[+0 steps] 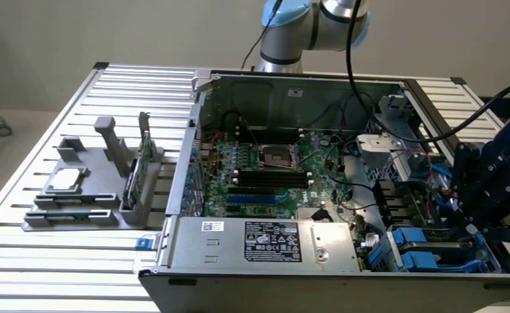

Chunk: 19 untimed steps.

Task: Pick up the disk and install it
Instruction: 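Insert the first disk wire, then insert the second disk wire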

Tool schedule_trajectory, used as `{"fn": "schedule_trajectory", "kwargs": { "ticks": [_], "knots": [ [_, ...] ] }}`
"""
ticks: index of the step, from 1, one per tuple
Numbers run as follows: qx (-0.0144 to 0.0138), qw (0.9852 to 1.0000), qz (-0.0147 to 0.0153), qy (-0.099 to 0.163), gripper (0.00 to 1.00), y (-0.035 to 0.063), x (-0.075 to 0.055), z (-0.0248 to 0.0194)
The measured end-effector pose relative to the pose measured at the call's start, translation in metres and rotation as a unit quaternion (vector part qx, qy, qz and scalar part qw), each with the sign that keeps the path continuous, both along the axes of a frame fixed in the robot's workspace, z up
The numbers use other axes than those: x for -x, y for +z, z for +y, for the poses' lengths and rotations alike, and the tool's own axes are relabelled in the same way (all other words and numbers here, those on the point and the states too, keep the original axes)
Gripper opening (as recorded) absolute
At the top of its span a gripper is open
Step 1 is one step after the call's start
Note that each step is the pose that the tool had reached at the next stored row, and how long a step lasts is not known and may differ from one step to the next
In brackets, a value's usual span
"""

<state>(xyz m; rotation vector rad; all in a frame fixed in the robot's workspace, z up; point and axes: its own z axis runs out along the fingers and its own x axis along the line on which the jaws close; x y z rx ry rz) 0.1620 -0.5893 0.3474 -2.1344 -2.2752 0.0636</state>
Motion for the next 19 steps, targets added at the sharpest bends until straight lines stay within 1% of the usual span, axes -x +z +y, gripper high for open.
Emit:
{"fn": "schedule_trajectory", "kwargs": {
  "ticks": [4, 8, 12, 13, 19],
  "knots": [
    [0.0001, 0.9999, 0.0000, -0.013, 0.16, -0.0022, 0.0023, 0.0012],
    [0.0012, 0.9999, 0.0000, -0.015, 0.16, -0.0024, 0.0024, 0.0018],
    [0.0011, 0.9998, 0.0000, -0.019, 0.16, -0.0025, 0.0024, 0.0064],
    [0.0012, 0.9998, 0.0000, -0.019, 0.16, -0.0026, 0.0024, 0.0068],
    [0.0028, 0.9996, -0.0001, -0.027, 0.16, -0.0035, 0.0017, 0.0071]
  ]
}}
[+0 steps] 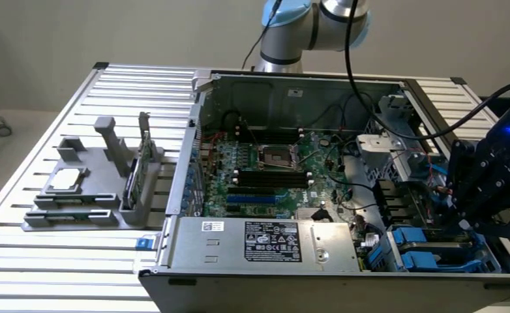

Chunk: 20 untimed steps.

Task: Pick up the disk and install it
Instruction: 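Insert the second disk wire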

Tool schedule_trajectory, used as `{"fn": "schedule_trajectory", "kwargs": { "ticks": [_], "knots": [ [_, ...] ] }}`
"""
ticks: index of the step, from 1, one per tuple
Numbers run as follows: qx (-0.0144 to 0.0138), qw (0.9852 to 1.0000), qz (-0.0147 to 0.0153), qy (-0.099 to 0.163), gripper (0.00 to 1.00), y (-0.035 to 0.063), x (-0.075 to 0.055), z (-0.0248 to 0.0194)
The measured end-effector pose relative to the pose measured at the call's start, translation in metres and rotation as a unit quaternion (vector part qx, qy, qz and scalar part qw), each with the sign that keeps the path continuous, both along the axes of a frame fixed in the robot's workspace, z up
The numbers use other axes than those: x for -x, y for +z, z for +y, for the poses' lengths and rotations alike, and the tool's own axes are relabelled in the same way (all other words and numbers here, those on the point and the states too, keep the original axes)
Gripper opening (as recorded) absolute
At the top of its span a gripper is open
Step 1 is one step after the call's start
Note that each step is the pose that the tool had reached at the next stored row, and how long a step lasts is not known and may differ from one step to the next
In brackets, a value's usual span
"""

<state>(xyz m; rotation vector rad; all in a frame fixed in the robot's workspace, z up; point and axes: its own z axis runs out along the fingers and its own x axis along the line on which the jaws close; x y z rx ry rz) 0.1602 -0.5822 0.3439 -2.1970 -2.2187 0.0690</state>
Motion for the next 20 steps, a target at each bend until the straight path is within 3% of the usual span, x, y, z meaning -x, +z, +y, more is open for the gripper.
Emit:
{"fn": "schedule_trajectory", "kwargs": {
  "ticks": [20],
  "knots": [
    [0.0006, 1.0000, -0.0002, -0.010, 0.16, -0.0035, -0.0044, 0.0001]
  ]
}}
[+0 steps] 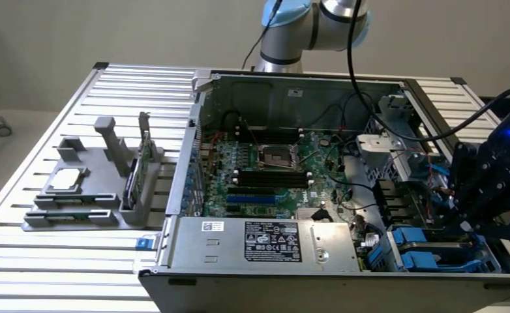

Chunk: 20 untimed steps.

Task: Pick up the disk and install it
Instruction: 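Insert the second disk wire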

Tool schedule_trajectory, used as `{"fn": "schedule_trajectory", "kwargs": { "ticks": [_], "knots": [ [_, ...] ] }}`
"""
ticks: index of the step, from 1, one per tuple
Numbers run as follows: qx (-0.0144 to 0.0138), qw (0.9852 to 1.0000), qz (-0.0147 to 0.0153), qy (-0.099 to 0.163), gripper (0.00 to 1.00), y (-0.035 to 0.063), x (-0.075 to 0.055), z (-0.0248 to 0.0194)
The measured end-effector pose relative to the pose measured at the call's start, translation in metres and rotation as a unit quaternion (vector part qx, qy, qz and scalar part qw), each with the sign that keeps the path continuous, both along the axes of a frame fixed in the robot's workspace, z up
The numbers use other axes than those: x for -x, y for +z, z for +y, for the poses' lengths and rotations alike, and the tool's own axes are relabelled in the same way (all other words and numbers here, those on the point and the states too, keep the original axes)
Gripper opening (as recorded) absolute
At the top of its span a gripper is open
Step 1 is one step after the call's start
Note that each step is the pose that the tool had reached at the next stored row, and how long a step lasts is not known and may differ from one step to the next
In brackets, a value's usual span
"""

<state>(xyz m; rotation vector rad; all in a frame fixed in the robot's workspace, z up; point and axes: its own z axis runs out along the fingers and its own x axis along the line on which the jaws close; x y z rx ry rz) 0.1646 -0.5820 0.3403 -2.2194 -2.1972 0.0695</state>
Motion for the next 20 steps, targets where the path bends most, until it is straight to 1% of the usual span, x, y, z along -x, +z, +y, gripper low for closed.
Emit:
{"fn": "schedule_trajectory", "kwargs": {
  "ticks": [20],
  "knots": [
    [0.0016, 1.0000, 0.0001, -0.005, 0.16, -0.0053, -0.0026, 0.0000]
  ]
}}
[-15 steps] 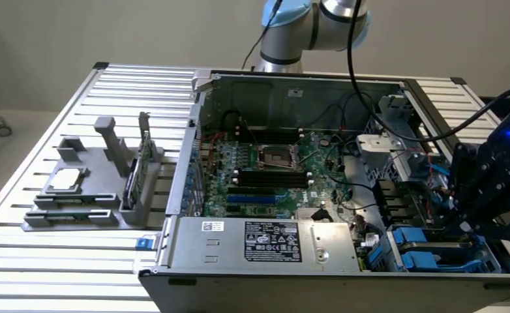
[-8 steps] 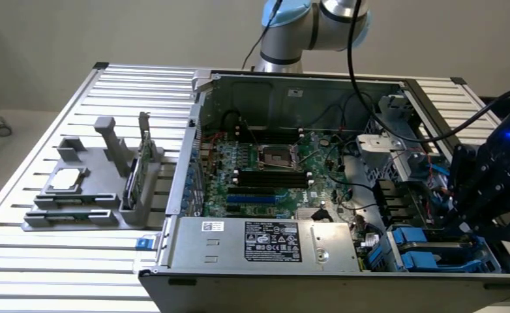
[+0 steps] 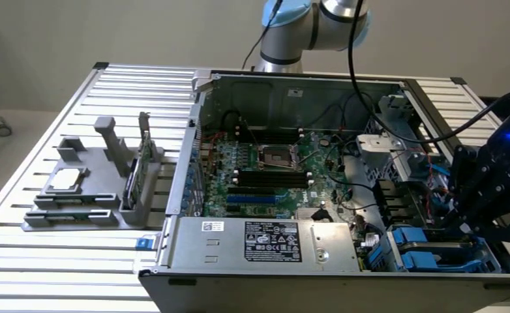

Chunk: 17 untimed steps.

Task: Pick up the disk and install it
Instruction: 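Insert the second disk wire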

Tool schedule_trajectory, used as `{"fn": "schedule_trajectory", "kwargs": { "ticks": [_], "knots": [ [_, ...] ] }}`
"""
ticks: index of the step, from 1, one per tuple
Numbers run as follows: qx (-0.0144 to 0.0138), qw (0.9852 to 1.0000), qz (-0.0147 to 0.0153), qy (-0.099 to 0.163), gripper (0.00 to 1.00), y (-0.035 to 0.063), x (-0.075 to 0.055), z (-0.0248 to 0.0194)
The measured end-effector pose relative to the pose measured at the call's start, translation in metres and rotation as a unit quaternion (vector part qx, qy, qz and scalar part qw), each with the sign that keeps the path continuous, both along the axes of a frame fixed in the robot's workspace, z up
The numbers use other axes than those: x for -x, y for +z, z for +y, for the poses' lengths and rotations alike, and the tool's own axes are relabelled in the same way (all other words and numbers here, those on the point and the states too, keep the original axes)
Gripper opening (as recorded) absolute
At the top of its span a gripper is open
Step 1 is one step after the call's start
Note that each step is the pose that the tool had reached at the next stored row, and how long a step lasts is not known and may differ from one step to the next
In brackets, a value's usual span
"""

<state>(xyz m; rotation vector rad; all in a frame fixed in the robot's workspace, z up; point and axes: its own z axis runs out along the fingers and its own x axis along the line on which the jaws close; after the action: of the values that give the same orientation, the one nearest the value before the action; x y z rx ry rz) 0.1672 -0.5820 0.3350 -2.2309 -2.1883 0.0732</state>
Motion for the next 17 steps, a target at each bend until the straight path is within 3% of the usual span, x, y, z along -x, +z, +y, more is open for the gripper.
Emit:
{"fn": "schedule_trajectory", "kwargs": {
  "ticks": [10, 12, 14, 17],
  "knots": [
    [0.0002, 1.0000, -0.0001, -0.002, 0.18, -0.0003, 0.000, 0.0000],
    [0.0003, 1.0000, 0.0005, -0.002, 0.24, 0.0018, 0.000, 0.0000],
    [0.0004, 1.0000, 0.0011, -0.003, 0.36, 0.0052, 0.000, 0.0000],
    [0.0005, 1.0000, 0.0027, -0.003, 0.42, 0.0129, 0.000, 0.0000]
  ]
}}
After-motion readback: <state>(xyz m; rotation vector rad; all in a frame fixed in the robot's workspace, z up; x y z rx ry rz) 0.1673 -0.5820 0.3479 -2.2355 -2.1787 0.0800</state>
